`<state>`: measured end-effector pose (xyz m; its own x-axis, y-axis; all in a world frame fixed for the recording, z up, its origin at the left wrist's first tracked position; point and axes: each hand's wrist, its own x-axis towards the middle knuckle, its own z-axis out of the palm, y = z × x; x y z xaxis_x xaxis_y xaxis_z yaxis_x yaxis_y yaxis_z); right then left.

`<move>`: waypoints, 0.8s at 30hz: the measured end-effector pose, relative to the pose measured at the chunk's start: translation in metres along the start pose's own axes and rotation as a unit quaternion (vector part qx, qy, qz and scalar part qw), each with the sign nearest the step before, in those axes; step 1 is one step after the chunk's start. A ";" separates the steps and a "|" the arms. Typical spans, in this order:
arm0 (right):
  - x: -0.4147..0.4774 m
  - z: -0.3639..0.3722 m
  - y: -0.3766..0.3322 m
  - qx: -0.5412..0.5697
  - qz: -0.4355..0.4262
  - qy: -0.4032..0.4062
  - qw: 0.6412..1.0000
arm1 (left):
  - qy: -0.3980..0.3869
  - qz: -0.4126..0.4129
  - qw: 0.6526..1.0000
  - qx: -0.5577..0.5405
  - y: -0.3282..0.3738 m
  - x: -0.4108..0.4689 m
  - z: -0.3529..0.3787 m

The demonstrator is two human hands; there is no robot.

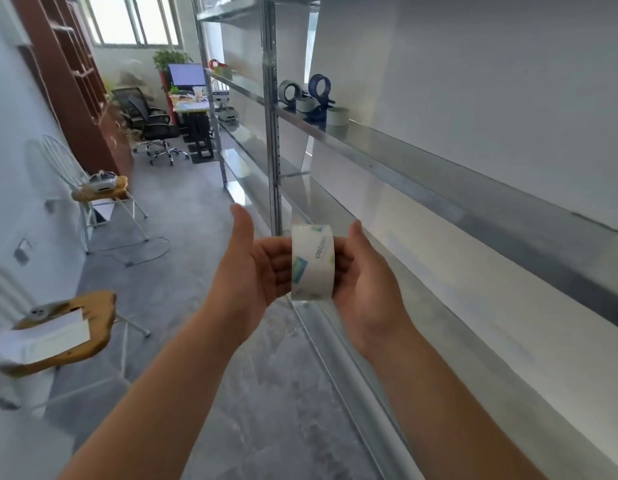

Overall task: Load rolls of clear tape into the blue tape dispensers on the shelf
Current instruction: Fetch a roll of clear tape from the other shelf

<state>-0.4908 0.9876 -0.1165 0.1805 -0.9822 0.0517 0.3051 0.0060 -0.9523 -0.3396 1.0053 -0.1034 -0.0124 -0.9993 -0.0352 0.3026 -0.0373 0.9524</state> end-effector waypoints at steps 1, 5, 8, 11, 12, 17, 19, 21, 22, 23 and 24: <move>0.008 0.011 0.004 0.014 0.000 -0.011 1.000 | 0.008 0.004 1.000 0.003 0.004 0.004 -0.012; 0.040 0.053 0.021 0.044 0.020 -0.051 0.998 | 0.060 0.014 0.998 0.008 0.017 0.016 -0.055; 0.062 0.077 0.035 0.044 0.043 -0.071 0.996 | 0.090 0.017 0.996 0.008 0.024 0.025 -0.082; 0.085 0.094 0.050 0.052 0.075 -0.099 0.991 | 0.112 0.009 0.994 0.013 0.027 0.038 -0.109; 0.094 0.098 0.055 0.057 0.086 -0.111 0.988 | 0.117 0.006 0.993 0.014 0.027 0.043 -0.117; 0.147 0.116 0.076 0.073 0.126 -0.151 0.978 | 0.156 0.006 0.988 0.005 0.020 0.081 -0.155; 0.173 0.123 0.083 0.068 0.134 -0.164 0.975 | 0.183 0.013 0.983 0.001 0.017 0.103 -0.169; 0.204 0.132 0.089 0.061 0.136 -0.173 0.974 | 0.207 0.018 0.978 0.000 0.016 0.128 -0.180; 0.220 0.136 0.092 0.058 0.134 -0.176 0.974 | 0.218 0.020 0.976 0.002 0.018 0.143 -0.186; 0.237 0.140 0.094 0.055 0.133 -0.177 0.973 | 0.231 0.019 0.973 0.006 0.020 0.158 -0.191; 0.256 0.144 0.095 0.052 0.133 -0.180 0.973 | 0.244 0.019 0.969 0.010 0.024 0.174 -0.195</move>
<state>-0.2805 0.7642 -0.1507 0.5761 -0.8141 -0.0736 0.2916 0.2888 -0.9119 -0.1481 0.8307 -0.1458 0.4530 -0.8813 -0.1344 0.2753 -0.0051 0.9614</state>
